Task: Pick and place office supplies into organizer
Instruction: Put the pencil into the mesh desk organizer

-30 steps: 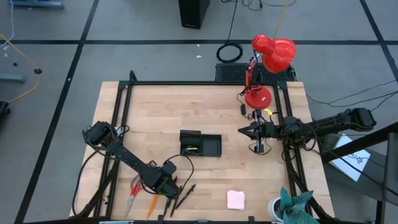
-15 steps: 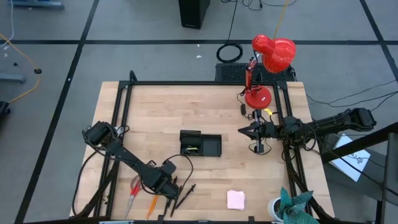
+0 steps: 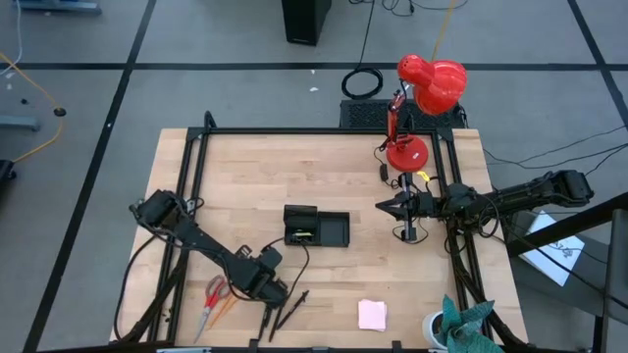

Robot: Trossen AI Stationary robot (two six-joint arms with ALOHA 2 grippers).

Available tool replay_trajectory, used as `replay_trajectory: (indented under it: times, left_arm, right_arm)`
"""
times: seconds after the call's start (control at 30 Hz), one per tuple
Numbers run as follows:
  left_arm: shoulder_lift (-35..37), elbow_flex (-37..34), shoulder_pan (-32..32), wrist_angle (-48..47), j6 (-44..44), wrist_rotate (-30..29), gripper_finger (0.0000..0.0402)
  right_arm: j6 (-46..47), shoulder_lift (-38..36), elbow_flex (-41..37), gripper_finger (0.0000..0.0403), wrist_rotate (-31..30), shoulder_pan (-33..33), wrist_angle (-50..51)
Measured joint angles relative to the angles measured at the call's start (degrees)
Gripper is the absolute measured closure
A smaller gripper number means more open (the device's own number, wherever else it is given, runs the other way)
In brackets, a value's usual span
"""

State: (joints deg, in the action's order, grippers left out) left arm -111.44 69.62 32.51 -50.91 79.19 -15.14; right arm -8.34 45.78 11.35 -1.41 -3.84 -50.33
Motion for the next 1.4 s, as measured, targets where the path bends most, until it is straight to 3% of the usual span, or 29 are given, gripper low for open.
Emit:
replay_trajectory:
  times: [0.33,0.73,1.17,1.4]
  left_arm:
    - [0.17,-1.7,-3.18,1.27,-1.52,-1.32,0.0366]
    - [0.17,-1.79,-3.03,1.35,-4.4,-2.42,0.0284]
    - [0.79,0.22,-2.25,0.67,-6.29,6.55,0.0256]
    - [0.81,0.29,-0.85,0.01,-6.69,6.75,0.0256]
  right_arm:
    - [-0.04,0.0,0.0,0.0399,0.0,0.0,0.01]
    - [-0.28,0.0,0.0,0.0399,-0.02,0.0,0.01]
    - [-0.28,-0.02,0.02,0.0399,-0.02,-0.01,0.37]
    - [0.04,-0.02,0.02,0.0399,-0.02,-0.02,0.44]
